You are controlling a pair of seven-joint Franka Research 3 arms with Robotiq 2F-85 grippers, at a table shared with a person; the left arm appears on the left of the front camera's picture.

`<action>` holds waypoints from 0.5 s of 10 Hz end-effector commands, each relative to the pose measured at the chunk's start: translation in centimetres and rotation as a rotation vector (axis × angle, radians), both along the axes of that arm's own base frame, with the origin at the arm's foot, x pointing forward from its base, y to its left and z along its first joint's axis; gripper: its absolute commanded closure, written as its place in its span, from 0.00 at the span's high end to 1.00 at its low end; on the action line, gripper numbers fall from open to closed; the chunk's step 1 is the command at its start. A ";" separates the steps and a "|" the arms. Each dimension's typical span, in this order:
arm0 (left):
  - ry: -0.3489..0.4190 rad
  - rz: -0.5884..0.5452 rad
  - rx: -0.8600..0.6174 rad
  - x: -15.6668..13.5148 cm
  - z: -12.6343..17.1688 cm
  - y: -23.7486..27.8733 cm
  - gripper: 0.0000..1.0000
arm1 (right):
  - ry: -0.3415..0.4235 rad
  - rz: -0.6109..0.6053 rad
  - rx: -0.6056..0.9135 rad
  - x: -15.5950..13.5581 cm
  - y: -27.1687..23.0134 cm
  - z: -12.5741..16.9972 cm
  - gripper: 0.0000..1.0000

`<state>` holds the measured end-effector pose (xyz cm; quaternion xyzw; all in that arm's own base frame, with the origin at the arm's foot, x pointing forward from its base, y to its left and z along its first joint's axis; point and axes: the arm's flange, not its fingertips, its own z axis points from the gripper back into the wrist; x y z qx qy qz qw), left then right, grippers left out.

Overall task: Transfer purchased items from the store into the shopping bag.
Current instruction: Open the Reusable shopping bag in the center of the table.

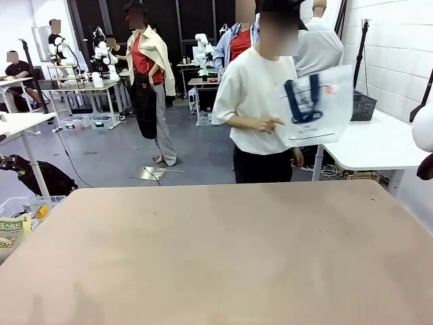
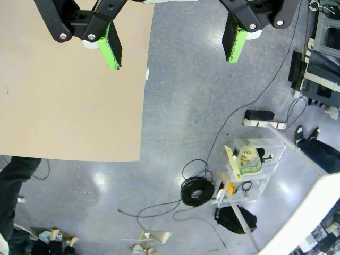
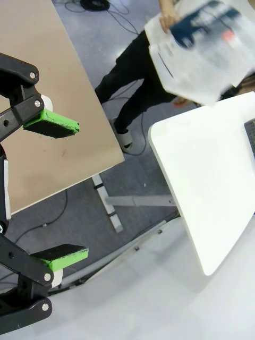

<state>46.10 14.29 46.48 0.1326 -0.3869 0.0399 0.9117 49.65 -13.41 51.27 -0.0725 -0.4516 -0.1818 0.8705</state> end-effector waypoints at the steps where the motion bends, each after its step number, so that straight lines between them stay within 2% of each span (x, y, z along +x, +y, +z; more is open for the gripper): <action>1: 0.001 -0.010 0.012 -0.1 0.2 0.3 1.00 | 0.003 0.011 -0.014 -0.1 -0.1 0.2 1.00; 5: 0.001 -0.010 0.012 -0.1 0.2 0.3 1.00 | 0.003 0.011 -0.014 -0.1 -0.1 0.2 1.00</action>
